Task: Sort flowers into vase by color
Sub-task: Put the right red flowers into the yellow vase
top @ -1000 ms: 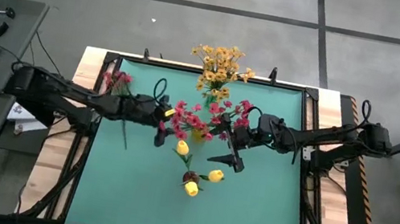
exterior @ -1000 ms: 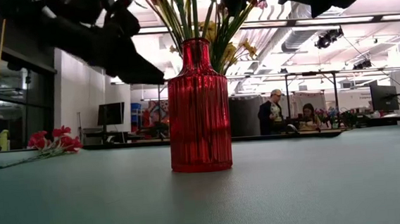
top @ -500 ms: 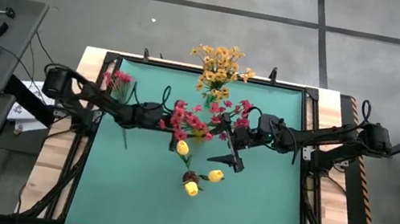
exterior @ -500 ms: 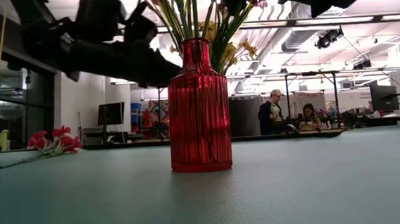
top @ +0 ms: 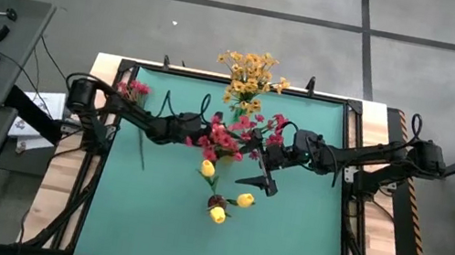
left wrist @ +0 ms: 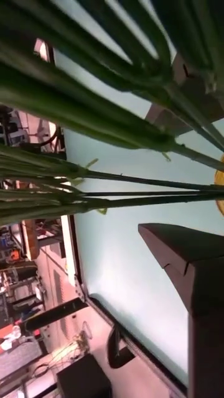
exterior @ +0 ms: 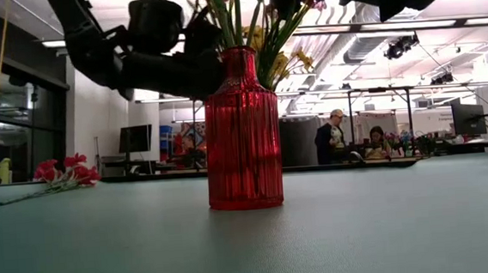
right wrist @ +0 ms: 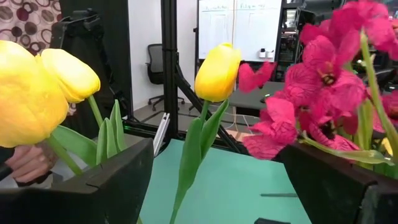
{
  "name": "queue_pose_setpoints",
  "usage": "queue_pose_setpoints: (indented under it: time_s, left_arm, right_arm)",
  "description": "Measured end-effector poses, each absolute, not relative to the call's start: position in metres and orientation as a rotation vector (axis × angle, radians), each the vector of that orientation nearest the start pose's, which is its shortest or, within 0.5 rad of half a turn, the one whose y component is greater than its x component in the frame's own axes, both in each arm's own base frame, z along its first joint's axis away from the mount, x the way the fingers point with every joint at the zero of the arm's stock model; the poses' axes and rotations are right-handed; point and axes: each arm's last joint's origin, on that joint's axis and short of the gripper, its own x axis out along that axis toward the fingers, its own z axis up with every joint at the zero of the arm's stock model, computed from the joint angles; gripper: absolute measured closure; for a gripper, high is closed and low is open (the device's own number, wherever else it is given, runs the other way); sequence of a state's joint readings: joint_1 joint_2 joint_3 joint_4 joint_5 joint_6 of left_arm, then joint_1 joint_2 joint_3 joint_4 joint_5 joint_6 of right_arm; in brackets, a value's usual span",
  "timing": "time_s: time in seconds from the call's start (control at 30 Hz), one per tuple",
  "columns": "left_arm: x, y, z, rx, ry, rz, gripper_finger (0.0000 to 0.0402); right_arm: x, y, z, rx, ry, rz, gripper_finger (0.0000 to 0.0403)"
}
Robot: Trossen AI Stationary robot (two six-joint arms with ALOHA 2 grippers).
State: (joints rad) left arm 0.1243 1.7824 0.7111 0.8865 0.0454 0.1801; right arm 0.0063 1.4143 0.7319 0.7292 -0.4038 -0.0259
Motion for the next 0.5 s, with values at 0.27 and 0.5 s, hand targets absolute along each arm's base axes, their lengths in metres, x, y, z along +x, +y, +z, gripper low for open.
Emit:
queue_pose_setpoints:
  time_s: [0.27,0.5]
  left_arm:
    - [0.338,0.0426,0.1613,0.139,0.2,0.125,0.035]
    - [0.3363,0.043,0.1654,0.129,0.204,0.146,0.0398]
  right_arm:
    - [0.301,0.0133,0.2604,-0.035,-0.049,0.41,0.0061]
    - [0.301,0.0133,0.2604,-0.02,-0.043,0.41,0.0061]
